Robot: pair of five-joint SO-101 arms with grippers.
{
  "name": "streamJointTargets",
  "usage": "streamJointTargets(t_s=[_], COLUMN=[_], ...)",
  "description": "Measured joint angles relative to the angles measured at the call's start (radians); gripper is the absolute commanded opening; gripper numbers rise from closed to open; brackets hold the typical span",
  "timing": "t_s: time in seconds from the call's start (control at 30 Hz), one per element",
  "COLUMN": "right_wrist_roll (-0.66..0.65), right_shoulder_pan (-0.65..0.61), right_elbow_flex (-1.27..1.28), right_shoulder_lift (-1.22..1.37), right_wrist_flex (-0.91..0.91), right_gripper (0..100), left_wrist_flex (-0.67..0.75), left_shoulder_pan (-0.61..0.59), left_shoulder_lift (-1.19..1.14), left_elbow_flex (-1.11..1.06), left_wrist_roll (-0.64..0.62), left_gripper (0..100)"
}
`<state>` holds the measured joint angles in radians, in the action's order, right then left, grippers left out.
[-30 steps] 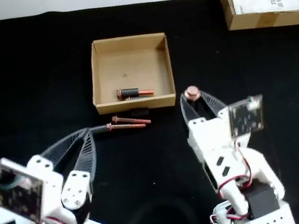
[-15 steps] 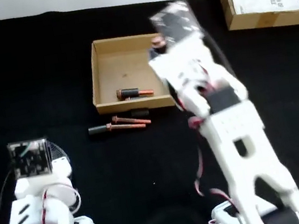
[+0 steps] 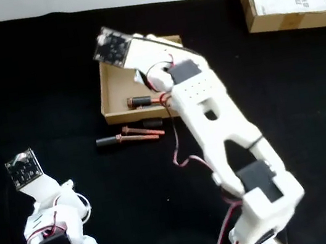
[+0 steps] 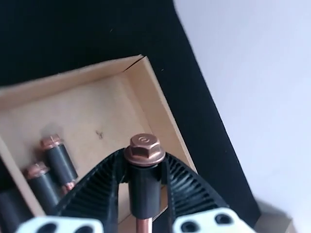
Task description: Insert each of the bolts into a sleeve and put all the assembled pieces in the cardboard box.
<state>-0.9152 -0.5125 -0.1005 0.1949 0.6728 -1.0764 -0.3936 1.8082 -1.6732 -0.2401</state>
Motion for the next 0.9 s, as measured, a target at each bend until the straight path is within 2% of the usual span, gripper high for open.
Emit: streamJointTargets(t_s=[0.07,0.2,0.57,0.7,0.9], right_wrist_roll=[-0.044,-0.1,-0.117,-0.117,0.015], right_shoulder_pan=[0.0,0.0,0.0,0.0,0.0], right_elbow_flex=[-0.041,-0.14,-0.342,-0.345,-0.396], right_shoulder_lift=[0.066,0.201,0.54,0.548,0.542], right_wrist_flex=[0.0,0.0,0.0,0.0,0.035], right_gripper=[0.6,0.6,1.2,10.1,12.8], left_wrist_flex=[0.064,0.094,0.094,0.094,0.094], left_shoulder_pan=[-0.015,-0.034,-0.035,-0.035,-0.035], left_shoulder_lift=[0.005,0.002,0.002,0.002,0.002], left_elbow_flex=[-0.002,-0.005,-0.005,-0.005,-0.005], left_wrist_roll=[-0.002,-0.008,-0.008,-0.008,-0.008], left_gripper=[1,1,1,1,1])
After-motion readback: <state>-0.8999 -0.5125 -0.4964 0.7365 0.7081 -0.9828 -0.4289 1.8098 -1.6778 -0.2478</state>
